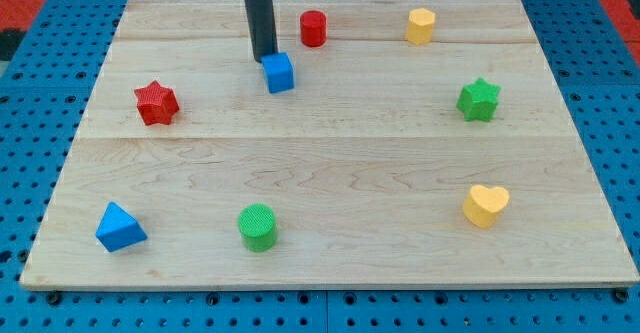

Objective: Move the red blocks towards the blue block

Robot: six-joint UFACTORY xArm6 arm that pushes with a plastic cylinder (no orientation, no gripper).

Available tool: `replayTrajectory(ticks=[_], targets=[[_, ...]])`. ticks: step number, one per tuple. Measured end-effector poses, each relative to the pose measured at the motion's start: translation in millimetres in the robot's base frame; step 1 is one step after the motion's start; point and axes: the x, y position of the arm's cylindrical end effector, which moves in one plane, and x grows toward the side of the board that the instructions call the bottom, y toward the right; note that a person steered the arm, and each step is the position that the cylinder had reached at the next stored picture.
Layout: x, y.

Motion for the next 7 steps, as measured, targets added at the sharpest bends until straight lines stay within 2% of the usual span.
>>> replayTrajectory(ticks=[1, 2, 3, 4, 6, 7], targets=[[66.6, 34.2], [58.4, 28.7], [28.3, 82.7], [-11.3, 101.0], [-80.1, 72.4], [-95.0, 15.9]])
